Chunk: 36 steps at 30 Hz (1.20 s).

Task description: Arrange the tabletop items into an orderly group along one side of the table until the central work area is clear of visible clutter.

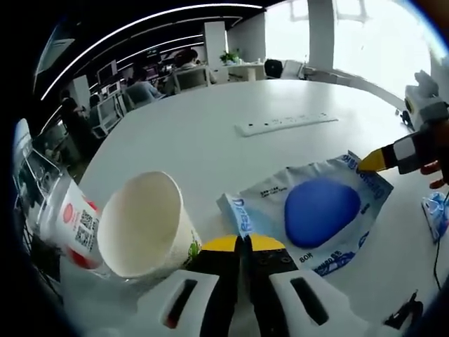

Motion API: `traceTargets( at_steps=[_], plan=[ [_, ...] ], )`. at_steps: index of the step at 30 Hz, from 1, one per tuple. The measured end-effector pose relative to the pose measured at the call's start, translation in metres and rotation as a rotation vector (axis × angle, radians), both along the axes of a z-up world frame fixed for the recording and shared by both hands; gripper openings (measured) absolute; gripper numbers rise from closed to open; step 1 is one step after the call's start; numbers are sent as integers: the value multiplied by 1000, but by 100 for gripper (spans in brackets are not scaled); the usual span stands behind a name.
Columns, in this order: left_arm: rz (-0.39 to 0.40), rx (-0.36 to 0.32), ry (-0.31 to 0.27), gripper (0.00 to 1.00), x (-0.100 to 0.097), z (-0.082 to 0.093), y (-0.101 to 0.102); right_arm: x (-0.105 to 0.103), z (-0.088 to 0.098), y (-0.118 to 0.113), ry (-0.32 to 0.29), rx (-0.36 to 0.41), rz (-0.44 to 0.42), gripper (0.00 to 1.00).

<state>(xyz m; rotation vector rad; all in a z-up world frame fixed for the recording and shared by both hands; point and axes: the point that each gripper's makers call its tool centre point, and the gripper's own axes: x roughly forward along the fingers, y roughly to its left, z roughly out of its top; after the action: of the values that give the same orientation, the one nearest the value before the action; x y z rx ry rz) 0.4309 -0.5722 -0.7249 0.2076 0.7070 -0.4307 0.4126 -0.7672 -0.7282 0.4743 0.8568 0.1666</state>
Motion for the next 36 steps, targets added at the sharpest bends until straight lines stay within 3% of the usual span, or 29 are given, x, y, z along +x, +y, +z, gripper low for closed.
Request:
traceTargets(
  at_steps=[19,36],
  plan=[
    [-2,-13,-28,0,10,17,-4,2,15,4,-5,-8,8,0],
    [-8,17,-12,0,7,9,0,-3,8,8,6,-20,22,0]
  ],
)
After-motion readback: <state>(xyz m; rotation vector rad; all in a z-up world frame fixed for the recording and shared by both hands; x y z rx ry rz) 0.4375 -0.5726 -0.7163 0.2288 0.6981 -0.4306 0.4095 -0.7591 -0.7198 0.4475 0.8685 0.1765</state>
